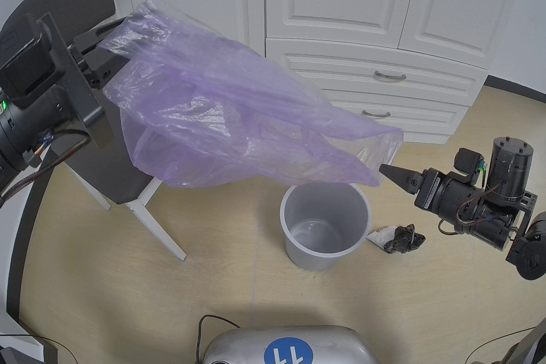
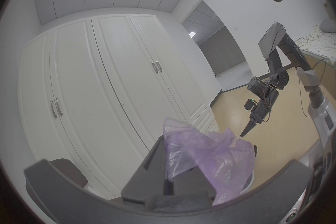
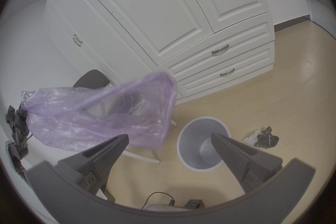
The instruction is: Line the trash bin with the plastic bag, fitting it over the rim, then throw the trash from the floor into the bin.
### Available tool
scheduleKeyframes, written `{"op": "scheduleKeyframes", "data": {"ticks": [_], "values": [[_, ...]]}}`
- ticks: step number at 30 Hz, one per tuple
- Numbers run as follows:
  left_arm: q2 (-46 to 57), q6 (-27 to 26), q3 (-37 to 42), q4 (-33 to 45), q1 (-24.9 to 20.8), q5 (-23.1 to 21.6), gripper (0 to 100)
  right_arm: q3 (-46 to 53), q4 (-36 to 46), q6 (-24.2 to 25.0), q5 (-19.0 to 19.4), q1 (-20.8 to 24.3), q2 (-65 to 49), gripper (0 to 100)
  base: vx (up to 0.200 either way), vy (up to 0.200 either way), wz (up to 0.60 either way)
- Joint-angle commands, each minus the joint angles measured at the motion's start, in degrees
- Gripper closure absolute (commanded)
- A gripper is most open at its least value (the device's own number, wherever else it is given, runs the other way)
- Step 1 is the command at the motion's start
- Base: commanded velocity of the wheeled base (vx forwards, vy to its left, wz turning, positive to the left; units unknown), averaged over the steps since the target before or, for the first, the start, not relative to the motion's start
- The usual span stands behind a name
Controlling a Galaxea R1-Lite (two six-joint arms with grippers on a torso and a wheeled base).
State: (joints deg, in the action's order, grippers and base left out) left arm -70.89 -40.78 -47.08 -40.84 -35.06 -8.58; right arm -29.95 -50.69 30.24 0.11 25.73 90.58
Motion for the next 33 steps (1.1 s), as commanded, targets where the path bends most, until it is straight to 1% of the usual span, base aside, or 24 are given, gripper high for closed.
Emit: {"op": "scheduleKeyframes", "data": {"ticks": [1,6,8,11,13,17,18,25,27,29,33], "values": [[0.0,0.0,0.1,-0.1,0.1,0.0,100,0.1,0.5,0.3,0.6,-0.2,-1.8,0,0.0,0.0,0.0],[0.0,0.0,-0.3,-0.2,0.0,0.1,100,0.9,0.6,0.2,1.9,-0.9,-1.6,0,0.0,0.0,0.0],[-0.1,0.0,-0.6,-0.2,0.0,0.3,100,2.4,0.6,-0.2,3.2,-0.2,-0.5,0,0.0,0.0,0.0],[-0.6,0.0,-1.0,-0.2,0.0,0.4,100,4.8,0.5,-0.7,6.2,1.2,0.8,0,0.0,0.0,0.0],[-0.7,0.0,-0.9,0.0,0.3,0.5,100,6.7,0.5,-2.2,8.0,2.0,0.7,0,0.0,0.0,0.0],[-1.1,0.0,-0.8,0.0,0.4,1.6,100,10.5,0.4,-7.0,11.1,2.7,0.0,0,0.0,0.0,0.0],[-1.1,0.0,-0.9,0.0,0.3,1.6,100,10.8,0.3,-7.6,11.1,3.2,0.2,0,0.0,0.0,0.0],[-0.5,0.0,-1.3,0.0,0.0,1.7,100,9.5,-0.5,-7.0,10.7,4.7,4.3,0,0.0,0.0,0.0],[-0.3,-0.1,-1.2,0.0,-0.3,1.7,100,8.2,-0.5,-5.7,9.9,5.0,5.8,0,0.0,0.0,0.0],[-0.1,0.0,-1.2,0.0,-1.4,1.7,100,7.2,-0.6,-3.0,8.8,5.8,6.5,0,0.0,0.0,0.0],[0.0,0.0,-1.3,-0.1,-2.3,1.9,100,6.4,-1.5,-1.1,8.1,6.9,7.2,0,0.0,0.0,0.0]]}}
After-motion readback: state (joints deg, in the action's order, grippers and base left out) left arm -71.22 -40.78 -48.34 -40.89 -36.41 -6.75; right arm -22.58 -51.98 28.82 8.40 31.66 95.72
